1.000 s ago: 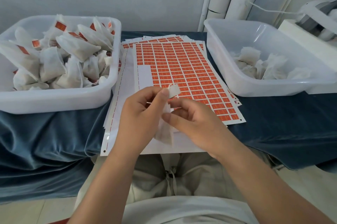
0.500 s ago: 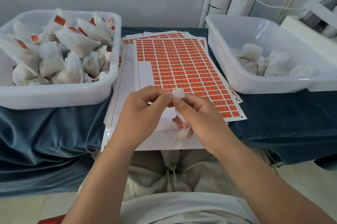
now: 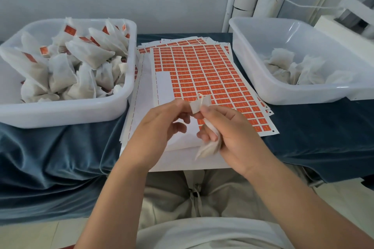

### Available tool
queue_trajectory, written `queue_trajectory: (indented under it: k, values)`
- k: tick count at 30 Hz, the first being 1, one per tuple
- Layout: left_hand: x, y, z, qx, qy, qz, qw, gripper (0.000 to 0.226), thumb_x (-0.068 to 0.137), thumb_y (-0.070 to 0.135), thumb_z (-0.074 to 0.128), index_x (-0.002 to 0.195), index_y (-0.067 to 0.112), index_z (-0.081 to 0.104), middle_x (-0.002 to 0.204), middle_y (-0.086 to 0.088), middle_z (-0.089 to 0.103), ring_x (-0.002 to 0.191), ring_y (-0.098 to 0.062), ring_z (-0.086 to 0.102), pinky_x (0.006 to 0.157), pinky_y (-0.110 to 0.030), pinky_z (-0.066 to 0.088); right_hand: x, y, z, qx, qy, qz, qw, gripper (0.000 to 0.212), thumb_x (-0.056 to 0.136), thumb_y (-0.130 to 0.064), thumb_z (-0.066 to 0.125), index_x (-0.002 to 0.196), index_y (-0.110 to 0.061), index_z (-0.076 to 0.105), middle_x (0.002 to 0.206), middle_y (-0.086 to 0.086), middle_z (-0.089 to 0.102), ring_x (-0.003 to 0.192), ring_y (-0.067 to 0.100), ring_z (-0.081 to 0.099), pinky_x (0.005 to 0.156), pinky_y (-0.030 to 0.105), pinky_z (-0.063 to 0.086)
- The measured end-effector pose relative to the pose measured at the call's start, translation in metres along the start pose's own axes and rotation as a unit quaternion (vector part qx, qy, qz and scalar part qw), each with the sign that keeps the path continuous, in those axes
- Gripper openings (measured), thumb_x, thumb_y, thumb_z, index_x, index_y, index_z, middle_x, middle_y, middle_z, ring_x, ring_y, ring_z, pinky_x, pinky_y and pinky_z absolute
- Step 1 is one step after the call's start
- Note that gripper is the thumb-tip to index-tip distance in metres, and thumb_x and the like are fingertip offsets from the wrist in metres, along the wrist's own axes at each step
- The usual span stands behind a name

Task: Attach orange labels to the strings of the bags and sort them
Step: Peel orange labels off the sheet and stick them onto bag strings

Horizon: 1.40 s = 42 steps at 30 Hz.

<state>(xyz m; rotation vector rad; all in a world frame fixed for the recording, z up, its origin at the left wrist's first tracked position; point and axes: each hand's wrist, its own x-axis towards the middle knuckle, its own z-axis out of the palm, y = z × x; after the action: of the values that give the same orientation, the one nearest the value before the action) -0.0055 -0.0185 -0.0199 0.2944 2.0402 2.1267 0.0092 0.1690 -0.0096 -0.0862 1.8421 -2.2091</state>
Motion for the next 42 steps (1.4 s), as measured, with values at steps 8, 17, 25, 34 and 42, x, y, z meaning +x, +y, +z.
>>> queue_trajectory:
  k: [8,17,25,34,42]
  values:
    - [0.0,-0.011,0.009,-0.1,-0.039,0.031,0.994,0.044,0.086,0.059,0.079,0.1,0.017,0.082,0.109,-0.034,0.062,0.1,-0.039,0.051,0.091,-0.049,0.047,-0.003,-0.004,-0.001,0.09,-0.124,0.06,0.986,0.025,0.097,-0.036,0.068,0.077,-0.023,0.074,0.051,-0.002,0.043,0.057,0.012,0.05,0.08,0.031,0.051]
    - [0.004,-0.018,0.02,-0.225,-0.061,-0.04,0.971,0.067,0.08,0.051,0.086,0.087,-0.009,0.056,0.09,-0.028,0.056,0.067,-0.028,0.059,0.065,-0.034,0.049,-0.001,0.0,0.001,0.104,-0.135,0.073,0.983,0.032,0.1,-0.041,0.065,0.08,-0.019,0.077,0.053,-0.003,0.046,0.056,0.011,0.051,0.074,0.028,0.056]
    - [0.003,-0.014,0.027,-0.308,-0.059,-0.105,0.944,0.067,0.073,0.045,0.091,0.114,0.008,0.054,0.11,-0.024,0.045,0.101,-0.043,0.039,0.094,-0.054,0.026,0.002,0.001,-0.002,0.13,-0.19,0.092,0.969,0.032,0.105,-0.041,0.062,0.086,-0.019,0.076,0.059,-0.004,0.048,0.062,0.012,0.052,0.08,0.032,0.056]
    - [0.001,-0.013,0.022,-0.143,0.082,0.023,0.986,0.025,0.087,0.033,0.083,0.093,0.009,0.081,0.093,-0.016,0.077,0.083,-0.031,0.075,0.075,-0.04,0.062,0.003,0.007,-0.004,-0.149,-0.089,-0.014,0.985,0.035,0.094,-0.051,0.07,0.118,-0.027,0.072,0.106,0.001,0.078,0.102,0.019,0.074,0.101,0.039,0.058]
    - [-0.007,0.001,0.026,0.055,0.098,0.135,0.984,0.017,0.1,0.016,0.071,0.108,0.024,0.083,0.102,0.009,0.082,0.103,-0.014,0.077,0.093,-0.025,0.06,0.001,-0.002,-0.005,-0.248,0.096,-0.178,0.947,0.019,0.101,-0.039,0.065,0.107,-0.022,0.072,0.098,-0.012,0.077,0.095,0.009,0.075,0.085,0.027,0.063]
